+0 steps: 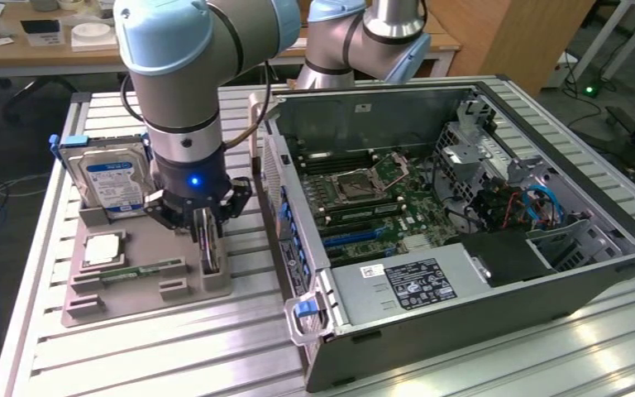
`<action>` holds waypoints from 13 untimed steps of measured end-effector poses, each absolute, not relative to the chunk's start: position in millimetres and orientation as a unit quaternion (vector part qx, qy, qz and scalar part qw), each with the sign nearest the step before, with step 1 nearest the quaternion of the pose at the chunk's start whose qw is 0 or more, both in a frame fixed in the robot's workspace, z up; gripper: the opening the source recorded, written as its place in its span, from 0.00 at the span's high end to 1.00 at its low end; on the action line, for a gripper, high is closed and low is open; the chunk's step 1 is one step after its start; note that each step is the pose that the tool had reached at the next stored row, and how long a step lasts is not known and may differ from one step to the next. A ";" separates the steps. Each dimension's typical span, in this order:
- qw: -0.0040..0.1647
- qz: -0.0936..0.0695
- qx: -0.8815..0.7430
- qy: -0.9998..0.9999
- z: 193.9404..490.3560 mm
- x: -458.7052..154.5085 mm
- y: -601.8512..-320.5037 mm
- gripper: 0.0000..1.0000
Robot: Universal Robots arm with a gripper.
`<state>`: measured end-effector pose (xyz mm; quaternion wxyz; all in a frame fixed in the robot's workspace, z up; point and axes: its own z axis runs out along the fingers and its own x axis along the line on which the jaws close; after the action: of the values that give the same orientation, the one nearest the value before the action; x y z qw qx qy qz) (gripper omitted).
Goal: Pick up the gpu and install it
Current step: 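Pick up the gpu and move the gpu toward the slot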
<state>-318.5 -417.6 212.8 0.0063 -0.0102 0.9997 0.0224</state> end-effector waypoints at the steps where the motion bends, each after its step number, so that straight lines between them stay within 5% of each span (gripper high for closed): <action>1: 0.006 0.022 -0.010 1.000 212.7 -318.3 -417.6 0.58; 9: 0.006 0.022 -0.010 1.000 212.6 -318.0 -417.7 0.58; 13: 0.006 0.022 -0.010 1.000 212.4 -318.0 -417.7 0.67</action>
<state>-318.0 -417.7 212.4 0.0064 -0.0102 0.9997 0.0224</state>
